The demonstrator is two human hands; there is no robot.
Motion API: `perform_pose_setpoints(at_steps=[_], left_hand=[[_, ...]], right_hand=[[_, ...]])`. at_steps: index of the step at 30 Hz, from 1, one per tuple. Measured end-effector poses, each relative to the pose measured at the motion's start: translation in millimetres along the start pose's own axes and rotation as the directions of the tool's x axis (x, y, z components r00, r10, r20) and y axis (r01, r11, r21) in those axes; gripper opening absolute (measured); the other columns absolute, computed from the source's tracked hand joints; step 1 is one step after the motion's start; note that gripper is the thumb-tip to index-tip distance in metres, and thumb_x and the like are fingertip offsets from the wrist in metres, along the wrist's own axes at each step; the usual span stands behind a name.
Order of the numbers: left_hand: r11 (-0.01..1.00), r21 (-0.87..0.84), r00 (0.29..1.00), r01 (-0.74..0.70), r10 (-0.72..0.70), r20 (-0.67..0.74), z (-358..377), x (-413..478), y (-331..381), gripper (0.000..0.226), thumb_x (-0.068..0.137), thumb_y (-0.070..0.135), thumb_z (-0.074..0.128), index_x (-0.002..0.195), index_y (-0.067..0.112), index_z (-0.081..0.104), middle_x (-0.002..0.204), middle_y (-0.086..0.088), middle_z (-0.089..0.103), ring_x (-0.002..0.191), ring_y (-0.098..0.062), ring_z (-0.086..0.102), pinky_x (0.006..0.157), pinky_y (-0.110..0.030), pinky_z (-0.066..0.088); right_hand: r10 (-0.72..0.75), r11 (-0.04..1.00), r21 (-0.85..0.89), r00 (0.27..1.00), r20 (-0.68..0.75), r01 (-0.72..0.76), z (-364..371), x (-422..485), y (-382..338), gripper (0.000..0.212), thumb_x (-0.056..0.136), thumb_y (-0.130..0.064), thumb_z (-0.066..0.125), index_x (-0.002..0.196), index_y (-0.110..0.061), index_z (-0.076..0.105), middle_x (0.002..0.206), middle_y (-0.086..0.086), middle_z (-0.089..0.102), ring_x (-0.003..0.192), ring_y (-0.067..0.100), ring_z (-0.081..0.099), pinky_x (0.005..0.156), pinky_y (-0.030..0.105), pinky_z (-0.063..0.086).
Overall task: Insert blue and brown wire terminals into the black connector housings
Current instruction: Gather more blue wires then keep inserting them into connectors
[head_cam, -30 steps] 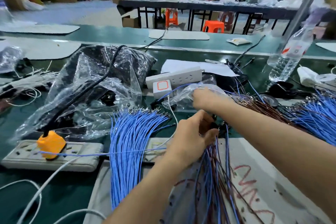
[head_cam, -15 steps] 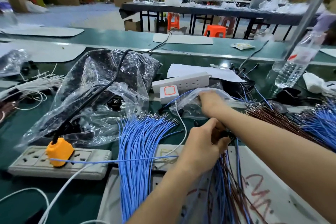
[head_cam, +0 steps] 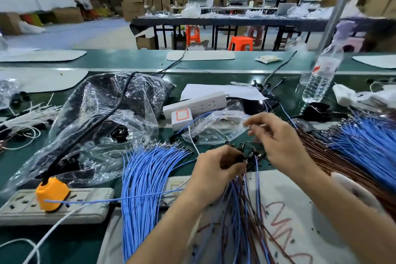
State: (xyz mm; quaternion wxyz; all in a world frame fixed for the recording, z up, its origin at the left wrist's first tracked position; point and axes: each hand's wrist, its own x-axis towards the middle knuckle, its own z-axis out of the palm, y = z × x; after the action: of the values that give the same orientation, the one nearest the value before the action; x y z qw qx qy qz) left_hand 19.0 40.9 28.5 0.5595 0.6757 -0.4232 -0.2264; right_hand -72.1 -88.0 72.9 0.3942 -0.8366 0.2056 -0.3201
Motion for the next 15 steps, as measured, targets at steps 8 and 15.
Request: perform_pose_setpoints(at_steps=[8,15], left_hand=[[0.990,-0.123,0.996,-0.066,0.072,0.048,15.9,-6.3,9.3,0.019,0.076,-0.008,0.072,0.087,0.008,0.070,0.088,-0.010,0.074,0.082,-0.014,0.067,0.085,-0.029,0.055],[0.994,-0.072,0.994,-0.085,0.090,0.061,11.8,-6.6,12.2,0.023,0.075,-0.010,0.072,0.085,0.010,0.070,0.087,0.001,0.074,0.082,-0.008,0.068,0.082,-0.022,0.053]], right_hand=[[0.078,0.944,0.325,0.995,-0.063,-0.054,-5.2,-57.7,19.4,0.019,0.090,0.004,0.055,0.087,-0.013,0.062,0.064,0.005,0.063,0.057,0.012,0.056,0.056,0.027,0.049],[0.005,0.873,0.486,0.996,-0.094,0.042,-3.5,-72.0,19.6,0.022,0.089,0.007,0.056,0.081,-0.012,0.063,0.061,0.004,0.062,0.053,0.011,0.056,0.054,0.018,0.048]])
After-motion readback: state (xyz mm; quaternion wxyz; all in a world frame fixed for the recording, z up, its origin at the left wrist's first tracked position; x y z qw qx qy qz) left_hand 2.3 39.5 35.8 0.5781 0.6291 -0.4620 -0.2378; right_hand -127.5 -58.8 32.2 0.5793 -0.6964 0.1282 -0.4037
